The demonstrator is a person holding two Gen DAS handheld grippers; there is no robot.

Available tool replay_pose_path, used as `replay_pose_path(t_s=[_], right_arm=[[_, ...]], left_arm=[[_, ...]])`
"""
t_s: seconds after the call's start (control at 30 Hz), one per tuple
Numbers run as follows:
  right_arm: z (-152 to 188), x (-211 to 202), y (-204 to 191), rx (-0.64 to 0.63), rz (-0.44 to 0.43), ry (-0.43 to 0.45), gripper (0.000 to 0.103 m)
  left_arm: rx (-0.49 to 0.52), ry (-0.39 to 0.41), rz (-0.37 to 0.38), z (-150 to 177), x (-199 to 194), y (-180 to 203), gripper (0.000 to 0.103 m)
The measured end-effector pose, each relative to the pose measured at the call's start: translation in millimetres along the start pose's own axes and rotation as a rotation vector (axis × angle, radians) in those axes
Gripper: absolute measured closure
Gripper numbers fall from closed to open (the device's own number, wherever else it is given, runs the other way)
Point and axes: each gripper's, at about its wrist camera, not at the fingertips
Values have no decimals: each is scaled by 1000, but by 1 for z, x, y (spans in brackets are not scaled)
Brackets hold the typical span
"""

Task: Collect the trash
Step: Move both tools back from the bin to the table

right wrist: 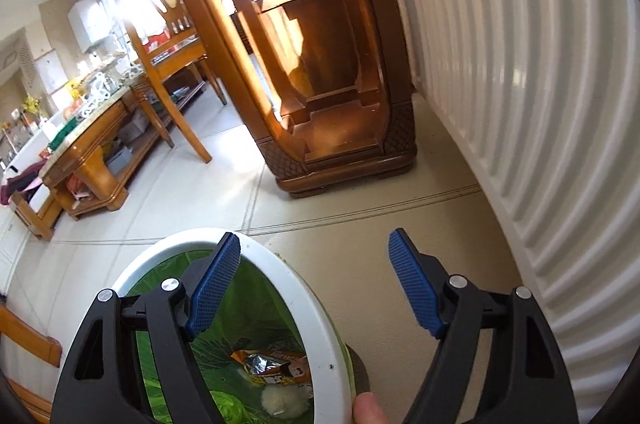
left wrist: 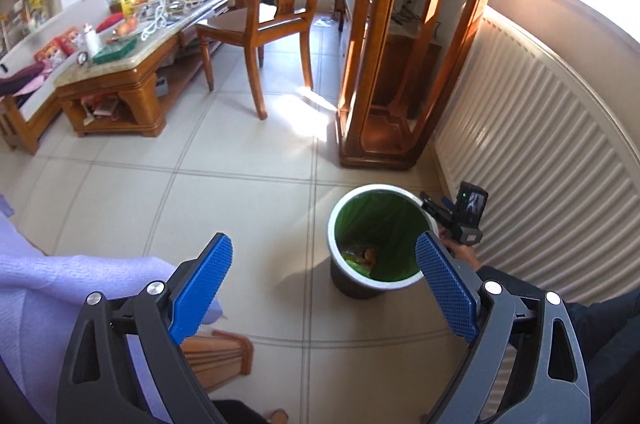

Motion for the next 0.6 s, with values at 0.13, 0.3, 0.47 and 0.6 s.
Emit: replay_pose_path(t_s=[0.13, 0.3, 0.47, 0.6], right_arm=[[9, 7, -43, -9, -60, -7, 27], [25, 17, -94, -17, -115, -54, 27], [26, 15, -110, -16, -51, -107, 25], [35, 11, -93, 47, 16, -179, 25]], left_arm=[[26, 30, -16, -4, -19, 5, 11], [45, 65, -41, 0, -47, 6, 11], [39, 133, -44, 14, -88, 3, 11], [30, 194, -58, 33, -127, -5, 11]])
Point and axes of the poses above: each gripper's, at about its wrist camera, not at the fingertips, and x roughly the way its jaws point, y to its right, z to its underside, and after that the axes turned 9 degrees about -y, right-handed
